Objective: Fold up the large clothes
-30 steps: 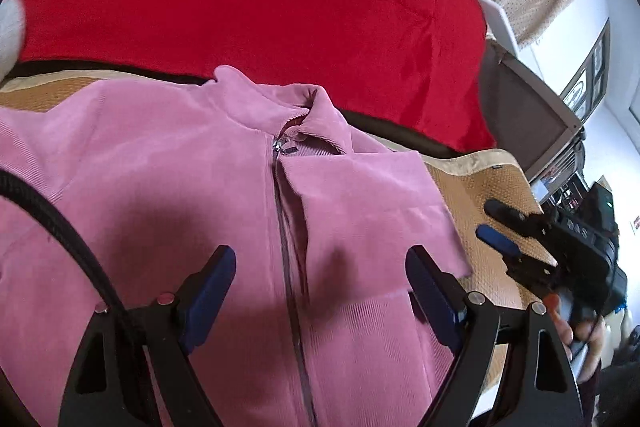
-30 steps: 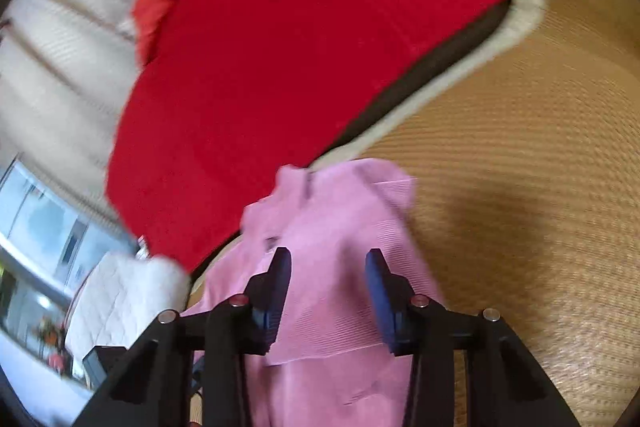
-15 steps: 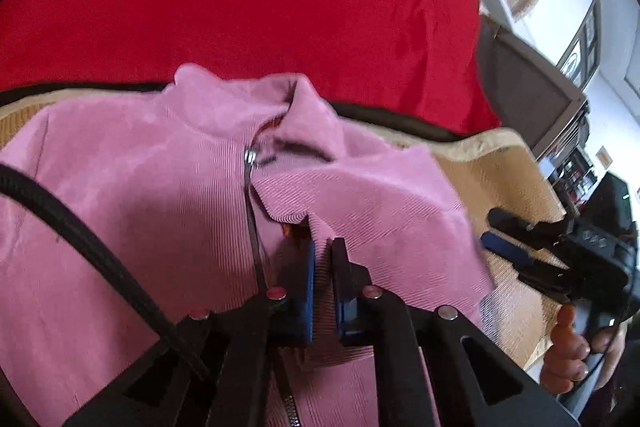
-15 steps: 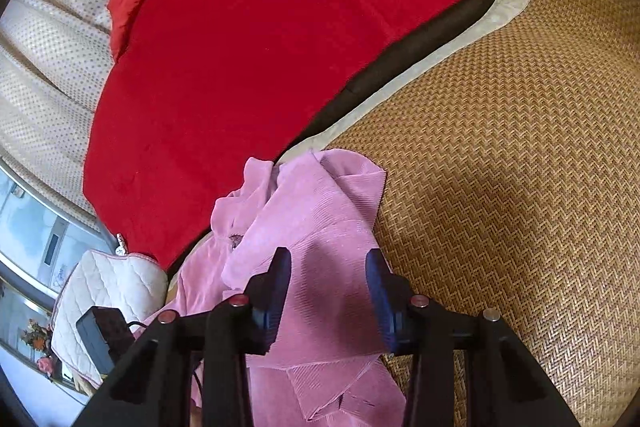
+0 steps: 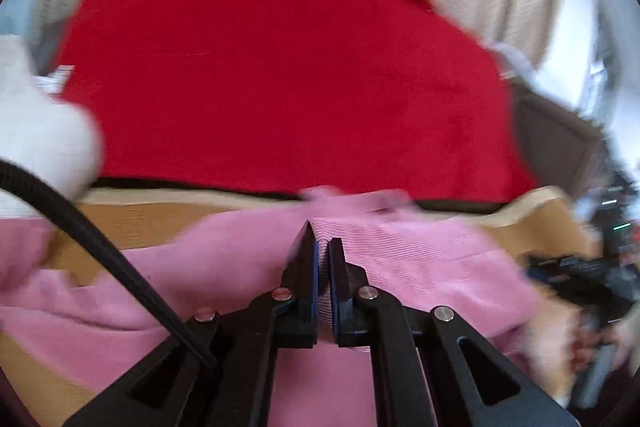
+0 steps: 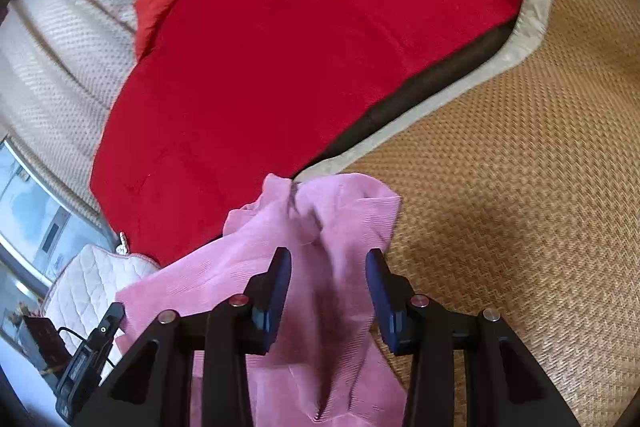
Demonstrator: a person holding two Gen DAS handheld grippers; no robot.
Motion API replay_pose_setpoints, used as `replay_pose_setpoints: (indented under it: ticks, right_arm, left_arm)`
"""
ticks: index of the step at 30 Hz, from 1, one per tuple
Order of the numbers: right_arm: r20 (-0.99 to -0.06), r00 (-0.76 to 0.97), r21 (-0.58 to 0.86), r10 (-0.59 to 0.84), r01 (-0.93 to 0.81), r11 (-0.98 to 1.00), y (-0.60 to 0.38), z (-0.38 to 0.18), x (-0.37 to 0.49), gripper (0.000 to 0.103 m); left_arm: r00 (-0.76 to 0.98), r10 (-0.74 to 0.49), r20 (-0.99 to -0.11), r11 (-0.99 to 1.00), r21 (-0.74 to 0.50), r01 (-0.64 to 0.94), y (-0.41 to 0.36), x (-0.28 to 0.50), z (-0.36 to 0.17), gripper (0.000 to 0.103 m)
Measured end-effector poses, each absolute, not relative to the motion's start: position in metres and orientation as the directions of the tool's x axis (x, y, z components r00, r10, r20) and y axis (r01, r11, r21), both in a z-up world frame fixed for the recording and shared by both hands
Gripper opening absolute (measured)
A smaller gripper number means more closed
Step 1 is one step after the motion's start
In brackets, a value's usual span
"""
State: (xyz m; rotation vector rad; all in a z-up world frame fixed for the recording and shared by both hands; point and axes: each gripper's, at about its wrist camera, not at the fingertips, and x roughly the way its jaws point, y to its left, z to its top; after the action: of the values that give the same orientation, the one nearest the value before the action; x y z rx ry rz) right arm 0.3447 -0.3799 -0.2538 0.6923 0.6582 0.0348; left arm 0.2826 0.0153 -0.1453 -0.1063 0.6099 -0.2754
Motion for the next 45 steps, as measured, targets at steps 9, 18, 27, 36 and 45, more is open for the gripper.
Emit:
replay_pose_setpoints:
  ticks: [9,18,27,36,45]
  right_arm:
    - [-0.592,0.737,0.503,0.325,0.023,0.864,-0.3,-0.255,0.36,0.055]
    - [-0.737,0.638,0.298,0.223,0.01,0.955,-0.256,-0.287,0.372,0.056]
    - [-0.645,0.712,0.404,0.278,0.009,0.915,-0.273,-0.269,0.359,0.056]
    - [-0.652,0.704,0.397,0.281,0.001,0.918,-0.267,-0.273,0.367,0.056]
    - [-0.647,0.719,0.379,0.252,0.017,0.925,-0.27,-0.273,0.367,0.056]
  left_arm:
    - [0.787,-0.05,-0.615,0.973,-0.207,-0.099,0.124,0.284,-0.159,0.068]
    - [0.741,0.134,-0.658,0.841,-0.32,-0.436,0.232,0.267,-0.173,0.07]
    - [0.681,0.213,-0.701,0.703,-0.374,-0.604,0.273,0.272,-0.202,0.073]
    - [0.65,0.063,-0.757,0.629,-0.476,-0.615,0.289,0.299,-0.237,0.075]
    - [0.717,0.158,-0.679,0.789,-0.35,-0.506,0.252,0.317,-0.201,0.004]
